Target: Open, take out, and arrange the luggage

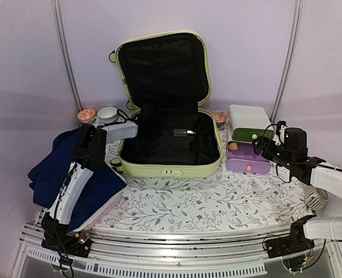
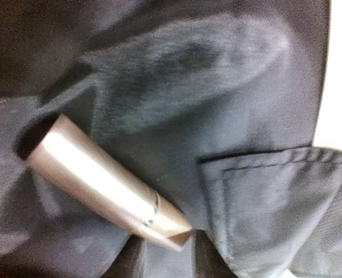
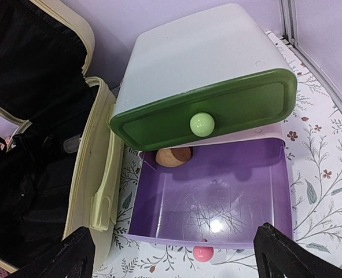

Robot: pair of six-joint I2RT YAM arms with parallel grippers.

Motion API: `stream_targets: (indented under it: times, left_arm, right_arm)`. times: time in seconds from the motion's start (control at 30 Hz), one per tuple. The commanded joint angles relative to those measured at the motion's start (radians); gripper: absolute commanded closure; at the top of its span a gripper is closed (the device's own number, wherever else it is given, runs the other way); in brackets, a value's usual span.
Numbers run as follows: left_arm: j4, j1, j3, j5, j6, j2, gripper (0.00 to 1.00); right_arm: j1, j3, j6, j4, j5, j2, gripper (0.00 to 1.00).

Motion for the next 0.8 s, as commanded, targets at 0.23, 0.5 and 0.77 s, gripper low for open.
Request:
stream_targets:
  times: [0.23, 0.5, 0.77]
  left_arm:
    - [0.109, 0.097, -0.169, 0.071, -0.054, -0.016, 0.86]
    - [0.219, 0.015, -0.440, 0.057, -0.029, -0.239, 0.92]
    - [0.226, -0.061, -0.545, 0.054, 0.099, -0.397, 0.94]
  right_arm:
    - [-0.006, -0.020, 0.016, 0.019, -0.020, -0.020, 0.02]
    - [-0.006, -0.024, 0.020, 0.028, -0.036, -0.017, 0.02]
    - [-0.005, -0.027, 0.024, 0.015, -0.045, -0.039, 0.02]
